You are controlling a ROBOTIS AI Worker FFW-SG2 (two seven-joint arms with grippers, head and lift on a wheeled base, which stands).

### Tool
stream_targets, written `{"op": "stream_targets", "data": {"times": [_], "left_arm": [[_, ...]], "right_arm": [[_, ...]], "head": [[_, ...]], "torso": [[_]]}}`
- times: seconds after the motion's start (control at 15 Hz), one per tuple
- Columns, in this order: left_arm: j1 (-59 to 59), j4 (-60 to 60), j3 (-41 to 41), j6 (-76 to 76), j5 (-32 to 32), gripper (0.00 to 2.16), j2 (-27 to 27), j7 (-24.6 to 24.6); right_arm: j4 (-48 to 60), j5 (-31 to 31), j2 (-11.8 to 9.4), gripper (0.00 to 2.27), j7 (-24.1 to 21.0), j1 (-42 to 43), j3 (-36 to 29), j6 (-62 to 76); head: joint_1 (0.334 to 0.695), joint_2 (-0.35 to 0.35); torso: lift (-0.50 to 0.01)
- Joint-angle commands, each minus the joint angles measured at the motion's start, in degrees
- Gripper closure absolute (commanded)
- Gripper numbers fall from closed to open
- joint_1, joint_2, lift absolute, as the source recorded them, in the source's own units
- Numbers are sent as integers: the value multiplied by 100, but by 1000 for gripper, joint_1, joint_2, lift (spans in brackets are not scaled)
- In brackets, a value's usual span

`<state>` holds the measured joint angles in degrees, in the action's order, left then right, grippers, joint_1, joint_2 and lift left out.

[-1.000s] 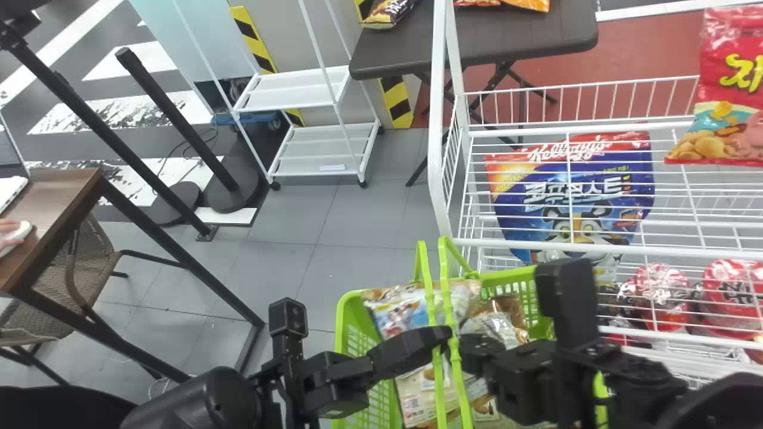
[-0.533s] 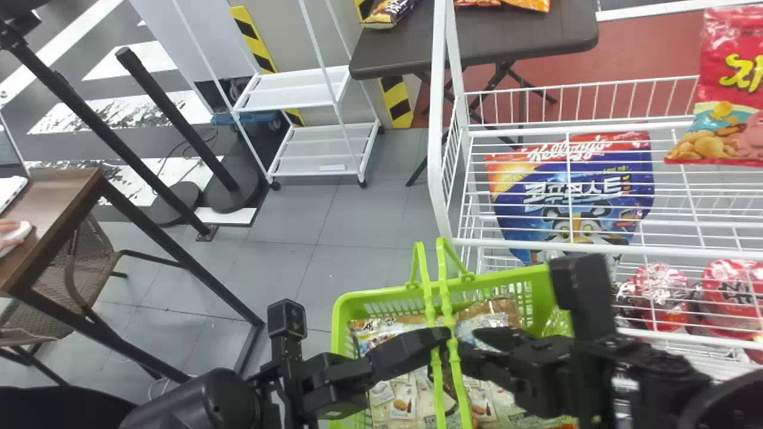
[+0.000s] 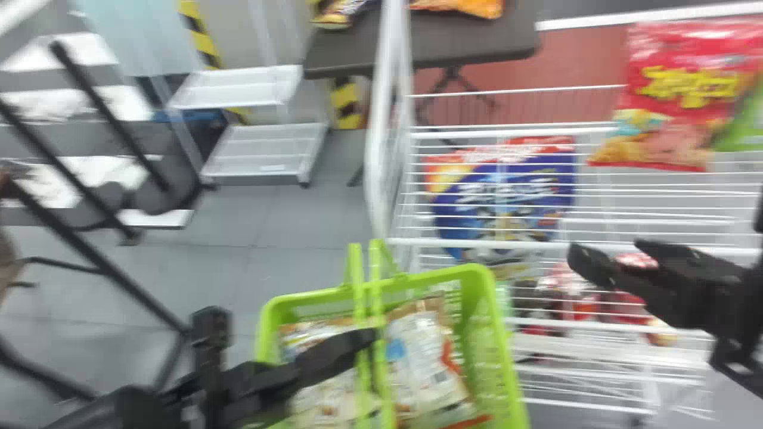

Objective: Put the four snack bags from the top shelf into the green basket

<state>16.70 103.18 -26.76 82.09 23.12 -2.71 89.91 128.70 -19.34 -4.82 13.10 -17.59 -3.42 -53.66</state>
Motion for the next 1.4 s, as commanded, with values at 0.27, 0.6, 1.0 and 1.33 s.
{"op": "stream_targets", "data": {"times": [0.27,0.6,1.0,1.33], "left_arm": [[17,-18,-14,-4,0,2145,7,66],[44,-53,-40,-21,-9,2145,7,66],[44,-97,-31,-92,-9,2145,7,66],[44,-97,-22,-92,-9,2145,7,66]], "right_arm": [[-2429,1055,-1,33,-35,1548,-370,2522],[-4732,1248,17,46,-44,2823,-265,3981],[-5707,1380,17,1639,70,3350,-115,4421],[-5189,1345,17,2250,61,2972,-142,4368]], "head": [[695,-76],[695,-121],[695,-108],[695,-102]], "torso": [[0],[0],[0],[0]]}}
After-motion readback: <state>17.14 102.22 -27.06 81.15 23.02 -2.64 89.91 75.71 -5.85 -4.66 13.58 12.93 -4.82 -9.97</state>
